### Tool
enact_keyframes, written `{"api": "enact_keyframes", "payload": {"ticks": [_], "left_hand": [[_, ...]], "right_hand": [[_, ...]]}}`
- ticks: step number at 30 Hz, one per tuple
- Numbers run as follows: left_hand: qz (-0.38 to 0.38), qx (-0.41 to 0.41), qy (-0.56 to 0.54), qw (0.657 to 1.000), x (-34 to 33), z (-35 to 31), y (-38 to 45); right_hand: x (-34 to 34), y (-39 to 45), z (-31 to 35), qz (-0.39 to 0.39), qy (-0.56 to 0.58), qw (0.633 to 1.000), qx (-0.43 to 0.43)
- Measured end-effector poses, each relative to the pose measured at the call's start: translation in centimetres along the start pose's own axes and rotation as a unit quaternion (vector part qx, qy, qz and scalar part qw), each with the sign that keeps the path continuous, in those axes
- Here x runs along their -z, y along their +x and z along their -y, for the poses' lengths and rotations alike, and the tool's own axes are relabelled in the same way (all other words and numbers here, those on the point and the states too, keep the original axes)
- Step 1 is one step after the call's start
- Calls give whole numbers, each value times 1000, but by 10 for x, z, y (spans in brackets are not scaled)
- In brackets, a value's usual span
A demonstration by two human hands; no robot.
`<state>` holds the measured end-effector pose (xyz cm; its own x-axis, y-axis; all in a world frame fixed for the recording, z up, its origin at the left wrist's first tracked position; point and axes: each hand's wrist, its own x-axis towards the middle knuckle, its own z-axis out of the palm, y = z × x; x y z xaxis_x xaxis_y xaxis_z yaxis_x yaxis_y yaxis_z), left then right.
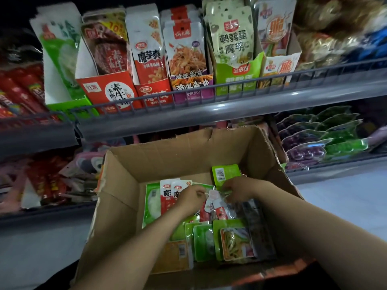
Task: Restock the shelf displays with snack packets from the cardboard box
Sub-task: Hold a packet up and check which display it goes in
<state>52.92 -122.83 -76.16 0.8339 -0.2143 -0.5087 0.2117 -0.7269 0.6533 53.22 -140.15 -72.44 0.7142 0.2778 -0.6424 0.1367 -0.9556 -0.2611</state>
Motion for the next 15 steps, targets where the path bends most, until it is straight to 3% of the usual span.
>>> {"api": "enact_keyframes", "payload": {"ticks": [3, 8, 15], "left_hand": [[18, 23, -15, 999, -10, 1, 3], [-18, 75, -86, 993, -18, 1, 7], [-21, 79, -171, 982, -9, -7, 3]], "right_hand": [[-6, 4, 3, 31, -35, 999, 2], [-9, 9, 8, 24, -69, 997, -2], [-2, 5, 4, -28, 24, 999, 0]]}}
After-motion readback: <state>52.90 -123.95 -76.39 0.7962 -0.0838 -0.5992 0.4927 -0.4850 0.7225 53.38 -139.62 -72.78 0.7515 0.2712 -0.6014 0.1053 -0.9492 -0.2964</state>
